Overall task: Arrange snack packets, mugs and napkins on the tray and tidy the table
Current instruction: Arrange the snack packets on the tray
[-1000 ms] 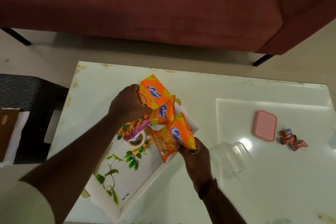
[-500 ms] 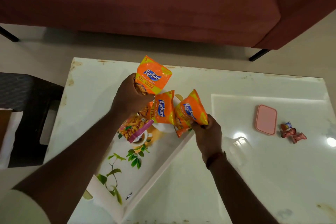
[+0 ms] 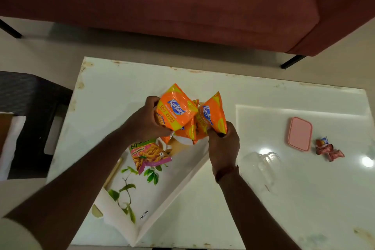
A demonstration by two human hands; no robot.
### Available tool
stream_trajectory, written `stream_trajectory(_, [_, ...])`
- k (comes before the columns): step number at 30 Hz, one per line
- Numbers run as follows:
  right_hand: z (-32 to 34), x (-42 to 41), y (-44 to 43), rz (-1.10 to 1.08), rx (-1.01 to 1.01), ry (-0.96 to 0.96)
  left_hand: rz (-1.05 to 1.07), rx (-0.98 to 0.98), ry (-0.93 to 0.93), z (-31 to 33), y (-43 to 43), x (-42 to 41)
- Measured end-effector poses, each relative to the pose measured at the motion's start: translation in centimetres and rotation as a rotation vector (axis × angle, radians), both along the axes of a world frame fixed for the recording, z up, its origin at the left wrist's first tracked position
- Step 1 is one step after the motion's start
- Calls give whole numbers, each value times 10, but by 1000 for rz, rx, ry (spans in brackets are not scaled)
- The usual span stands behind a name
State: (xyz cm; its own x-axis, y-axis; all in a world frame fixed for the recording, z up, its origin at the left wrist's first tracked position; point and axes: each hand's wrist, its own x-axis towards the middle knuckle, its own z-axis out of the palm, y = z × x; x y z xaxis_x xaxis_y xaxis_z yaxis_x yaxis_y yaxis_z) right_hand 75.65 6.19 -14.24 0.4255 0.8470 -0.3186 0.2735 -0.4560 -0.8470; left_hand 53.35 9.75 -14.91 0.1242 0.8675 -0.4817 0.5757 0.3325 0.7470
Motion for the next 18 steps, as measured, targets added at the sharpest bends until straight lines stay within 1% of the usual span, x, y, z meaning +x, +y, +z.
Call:
stream_trajectory(4, [-9,2,-12,-31,-60,117,-173,78,118,-2,6,13])
stream_trajectory(6, [-9,0,-6,-30,-48,111,-156,111,164,-6,7,17])
stream_trajectory(11, [-2,4,12,11,14,37,144,112,149,-16,7,18])
stream_trajectory(15, [5,28,7,80,-11,168,307,124,184,-18,13,24])
stream_trajectory(18, [4,54,-2,131,-105,319,395,140,206,-19,18,33])
